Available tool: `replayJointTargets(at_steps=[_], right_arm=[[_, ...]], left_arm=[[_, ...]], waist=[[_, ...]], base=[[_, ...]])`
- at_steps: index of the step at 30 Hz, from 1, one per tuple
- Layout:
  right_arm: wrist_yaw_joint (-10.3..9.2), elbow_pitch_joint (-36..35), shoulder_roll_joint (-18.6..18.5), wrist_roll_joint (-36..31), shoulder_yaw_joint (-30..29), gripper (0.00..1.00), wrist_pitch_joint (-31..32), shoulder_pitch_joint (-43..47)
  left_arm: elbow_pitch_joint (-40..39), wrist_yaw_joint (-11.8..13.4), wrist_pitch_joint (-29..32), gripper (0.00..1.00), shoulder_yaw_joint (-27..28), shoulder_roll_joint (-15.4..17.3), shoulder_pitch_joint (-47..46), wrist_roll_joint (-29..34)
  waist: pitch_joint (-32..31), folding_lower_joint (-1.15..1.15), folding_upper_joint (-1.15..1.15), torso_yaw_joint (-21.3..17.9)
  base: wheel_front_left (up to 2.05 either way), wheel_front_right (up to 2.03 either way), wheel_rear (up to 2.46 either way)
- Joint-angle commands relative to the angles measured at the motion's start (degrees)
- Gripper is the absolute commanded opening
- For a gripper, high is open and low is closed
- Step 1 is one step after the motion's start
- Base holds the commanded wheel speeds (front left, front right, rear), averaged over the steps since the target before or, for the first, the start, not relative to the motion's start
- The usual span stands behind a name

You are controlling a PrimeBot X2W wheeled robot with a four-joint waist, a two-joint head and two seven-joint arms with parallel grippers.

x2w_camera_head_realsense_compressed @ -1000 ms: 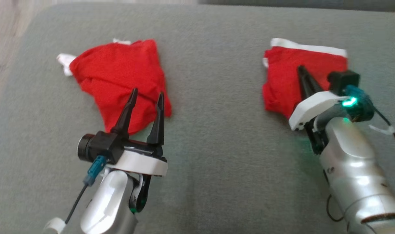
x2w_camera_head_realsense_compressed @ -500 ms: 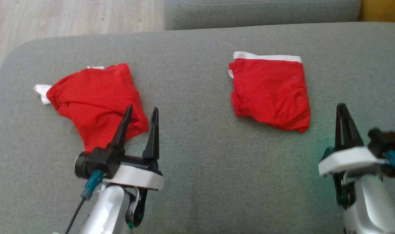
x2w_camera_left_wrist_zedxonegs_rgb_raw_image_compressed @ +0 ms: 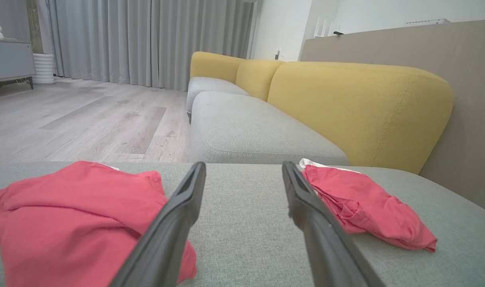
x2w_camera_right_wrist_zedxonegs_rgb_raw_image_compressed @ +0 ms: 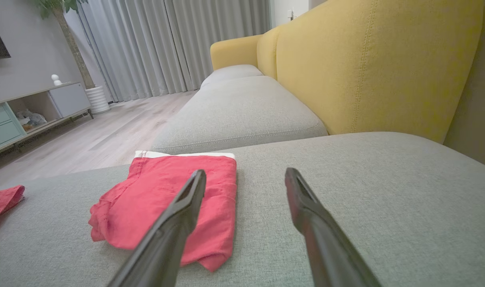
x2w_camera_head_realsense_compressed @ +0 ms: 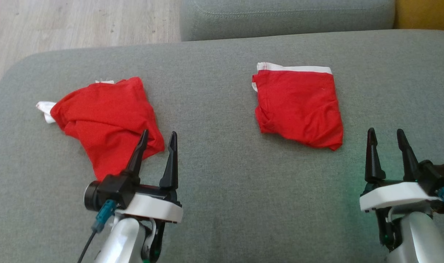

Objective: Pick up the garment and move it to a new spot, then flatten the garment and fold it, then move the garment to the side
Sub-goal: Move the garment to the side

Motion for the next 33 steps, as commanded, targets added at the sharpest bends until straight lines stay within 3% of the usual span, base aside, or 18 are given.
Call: replayJointTargets(at_steps=[1, 10, 17, 23, 33], right_arm=[[-0.05, -2.18, -0.11, -0.02, 1.33, 1.00, -0.62, -1.33], [-0.05, -1.11, -0.11, -1.47, 0.02, 1.00, -0.08, -4.41], [-0.05, 3.32, -0.11, -3.39, -2.23, 1.00, 4.30, -11.87], [-0.05, 14.23, -0.11, -3.62, -5.07, 1.00, 10.08, -19.85], [-0.05, 28.35, -0.11, -6.05, -4.78, 1.00, 13.11, -27.74]], left_arm=[[-1.79, 0.23, -0.46, 1.00, 2.06, 0.36, -1.60, 0.47], [-2.65, -0.05, -0.46, 1.00, 1.62, 0.36, -2.83, 0.70], [-2.84, -0.60, -0.46, 1.00, 1.04, 0.36, -5.03, 1.03], [-2.47, -0.96, -0.46, 1.00, 0.33, 0.36, -6.78, 0.91], [-2.31, -0.85, -0.46, 1.00, 0.01, 0.36, -7.74, 1.01]], waist=[[0.15, 0.00, 0.00, 0.11], [3.24, 0.00, 0.00, 1.66], [7.46, 0.00, 0.00, 3.79], [10.36, 0.00, 0.00, 6.04], [11.60, 0.00, 0.00, 7.37]], base=[[0.00, 0.00, 0.00], [0.00, 0.00, 0.00], [0.00, 0.00, 0.00], [0.00, 0.00, 0.00], [0.00, 0.00, 0.00]])
